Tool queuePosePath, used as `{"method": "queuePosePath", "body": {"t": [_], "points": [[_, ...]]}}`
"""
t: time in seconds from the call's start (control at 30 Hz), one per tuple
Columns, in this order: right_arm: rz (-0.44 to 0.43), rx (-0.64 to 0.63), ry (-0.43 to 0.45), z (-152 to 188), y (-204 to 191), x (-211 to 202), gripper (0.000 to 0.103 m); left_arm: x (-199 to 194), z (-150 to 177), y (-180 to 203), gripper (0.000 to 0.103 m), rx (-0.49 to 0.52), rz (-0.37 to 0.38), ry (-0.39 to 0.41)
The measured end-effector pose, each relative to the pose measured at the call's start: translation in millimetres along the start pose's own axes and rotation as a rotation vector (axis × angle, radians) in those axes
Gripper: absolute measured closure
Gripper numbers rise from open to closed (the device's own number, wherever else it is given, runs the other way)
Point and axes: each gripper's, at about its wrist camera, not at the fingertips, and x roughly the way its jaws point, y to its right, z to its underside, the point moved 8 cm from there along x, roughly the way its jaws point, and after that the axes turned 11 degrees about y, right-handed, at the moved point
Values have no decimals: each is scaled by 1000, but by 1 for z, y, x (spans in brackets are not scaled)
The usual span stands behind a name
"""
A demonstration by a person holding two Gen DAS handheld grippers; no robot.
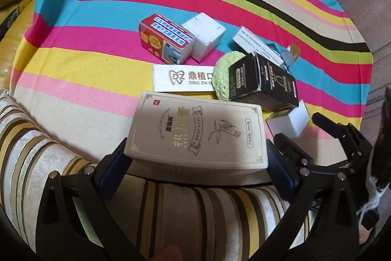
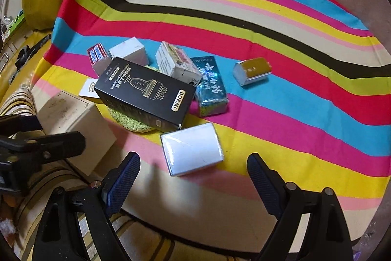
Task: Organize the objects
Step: 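Grasp the small white box with the right tool while the left tool holds the cream box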
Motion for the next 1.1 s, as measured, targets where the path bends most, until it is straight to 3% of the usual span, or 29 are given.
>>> {"method": "queuePosePath", "body": {"t": [0.1, 0.2, 0.27, 0.47, 0.7, 1.1], "points": [[-14, -2, -13, 1, -1, 5, 21, -2, 1, -3, 2, -6, -2, 6], [-27, 6, -31, 3, -1, 8, 37, 7, 0, 5, 2, 5, -11, 10], [-26, 11, -40, 4, 0, 9, 54, 8, 0, 6, 2, 10, -16, 13], [-15, 4, -22, 7, -5, 1, 54, 2, 1, 5, 2, 19, -24, 28], [15, 95, 37, 18, 6, -38, 54, -9, 9, 15, 2, 34, -8, 40], [86, 242, 110, 58, 25, -100, 54, -31, 26, 47, 9, 119, 73, 65]]}}
